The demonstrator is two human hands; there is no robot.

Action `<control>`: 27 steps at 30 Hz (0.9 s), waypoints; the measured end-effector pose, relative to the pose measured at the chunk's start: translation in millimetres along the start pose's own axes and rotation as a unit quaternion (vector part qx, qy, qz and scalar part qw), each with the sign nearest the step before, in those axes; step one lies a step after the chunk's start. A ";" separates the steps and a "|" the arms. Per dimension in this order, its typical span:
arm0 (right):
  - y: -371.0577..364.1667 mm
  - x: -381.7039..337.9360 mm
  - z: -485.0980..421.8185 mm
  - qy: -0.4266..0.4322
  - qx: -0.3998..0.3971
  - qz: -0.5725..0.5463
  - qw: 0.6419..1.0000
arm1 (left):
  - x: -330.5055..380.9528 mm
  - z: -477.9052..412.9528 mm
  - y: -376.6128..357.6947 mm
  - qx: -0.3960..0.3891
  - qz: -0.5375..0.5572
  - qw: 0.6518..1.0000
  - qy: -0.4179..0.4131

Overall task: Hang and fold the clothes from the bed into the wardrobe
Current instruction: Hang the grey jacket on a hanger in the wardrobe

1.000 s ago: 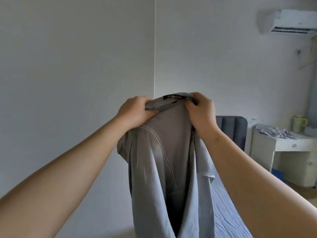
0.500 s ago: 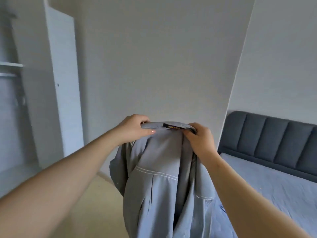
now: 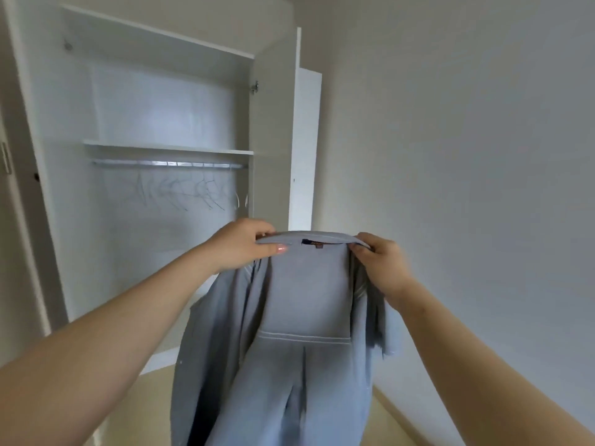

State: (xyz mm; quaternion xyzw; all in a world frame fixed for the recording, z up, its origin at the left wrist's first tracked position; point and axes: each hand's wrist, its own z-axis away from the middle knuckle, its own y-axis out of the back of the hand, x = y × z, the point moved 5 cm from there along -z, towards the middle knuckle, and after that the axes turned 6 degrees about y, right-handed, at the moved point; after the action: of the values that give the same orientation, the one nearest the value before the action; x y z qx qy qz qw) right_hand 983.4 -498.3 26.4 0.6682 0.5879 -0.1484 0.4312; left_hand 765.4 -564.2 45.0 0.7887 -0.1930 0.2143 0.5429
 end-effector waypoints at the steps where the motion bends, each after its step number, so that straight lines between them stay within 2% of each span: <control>1: -18.9 -3.9 -11.5 0.012 -0.023 -0.009 1.000 | -20.5 -3.7 9.0 -0.002 0.004 1.000 0.007; 5: -88.1 -19.7 -52.7 0.047 -0.061 -0.059 0.995 | -94.0 -20.6 48.3 0.016 0.023 0.999 0.031; 9: -160.0 -21.4 -90.4 0.029 -0.105 -0.118 0.987 | -159.3 -40.2 81.6 0.021 -0.001 0.999 0.045; 12: -206.1 -13.7 -116.7 0.031 -0.096 -0.106 0.989 | -195.9 -52.8 93.2 0.027 -0.094 0.994 0.042; 15: -243.8 -3.3 -136.7 0.024 -0.080 -0.100 0.991 | -226.1 -58.3 98.7 0.072 -0.240 0.967 0.052; 18: -286.2 6.2 -162.5 0.036 -0.084 -0.093 0.991 | -259.9 -71.2 105.0 0.117 -0.311 0.940 0.078; 20: -310.8 13.0 -179.6 0.035 -0.090 -0.104 0.990 | -278.5 -82.0 106.9 0.126 -0.307 0.937 0.109; 24: -355.7 37.6 -222.9 0.049 -0.107 -0.081 0.990 | -316.8 -110.9 113.1 0.152 -0.225 0.952 0.141; 27: -383.8 64.8 -262.6 0.051 -0.110 -0.062 0.991 | -341.8 -141.8 121.7 0.226 -0.225 0.937 0.140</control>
State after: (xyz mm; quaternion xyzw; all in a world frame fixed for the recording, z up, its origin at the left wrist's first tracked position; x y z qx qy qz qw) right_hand 569.0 -282.8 -20.1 0.5858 0.6623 -0.0751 0.4610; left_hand 396.9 -447.4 -2.8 0.8753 0.1211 0.2332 0.4060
